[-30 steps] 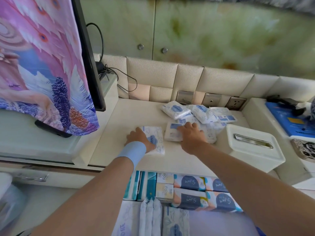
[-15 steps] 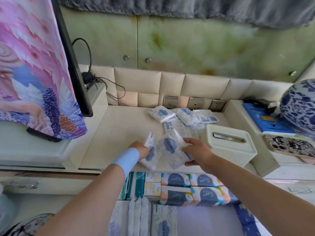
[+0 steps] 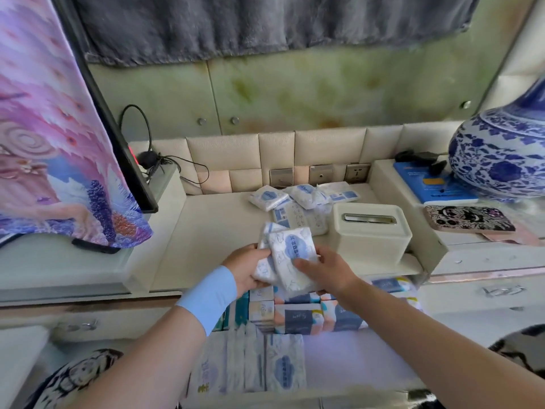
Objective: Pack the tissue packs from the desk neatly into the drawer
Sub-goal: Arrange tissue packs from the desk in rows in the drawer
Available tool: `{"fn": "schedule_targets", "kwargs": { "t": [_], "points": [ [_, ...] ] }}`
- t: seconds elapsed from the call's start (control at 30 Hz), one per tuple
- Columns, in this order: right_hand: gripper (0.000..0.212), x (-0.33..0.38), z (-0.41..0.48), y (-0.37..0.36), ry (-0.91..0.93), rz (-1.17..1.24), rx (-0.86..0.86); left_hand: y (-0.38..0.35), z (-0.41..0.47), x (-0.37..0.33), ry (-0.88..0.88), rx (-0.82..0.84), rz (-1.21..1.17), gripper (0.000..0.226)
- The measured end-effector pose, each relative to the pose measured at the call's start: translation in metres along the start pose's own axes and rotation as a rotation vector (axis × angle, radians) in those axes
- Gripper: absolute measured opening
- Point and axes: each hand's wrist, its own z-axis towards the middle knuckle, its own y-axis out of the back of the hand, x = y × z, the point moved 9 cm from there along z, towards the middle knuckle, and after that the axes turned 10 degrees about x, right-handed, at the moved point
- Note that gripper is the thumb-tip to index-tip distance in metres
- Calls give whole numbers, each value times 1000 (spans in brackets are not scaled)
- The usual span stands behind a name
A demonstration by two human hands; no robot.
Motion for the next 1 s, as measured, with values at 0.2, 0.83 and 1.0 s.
{"fn": "schedule_targets", "kwargs": {
  "t": [0.2, 0.83, 1.0],
  "points": [
    [35, 32, -17, 1, 125, -772, 100, 31, -26, -3, -8, -256, 381, 17],
    [60, -69, -50, -24, -482, 158, 40, -45, -11, 55, 32, 30, 746, 40],
    [90, -95, -46, -37, -429, 253, 163, -84, -7, 95, 76, 357, 728, 68]
  ]
}}
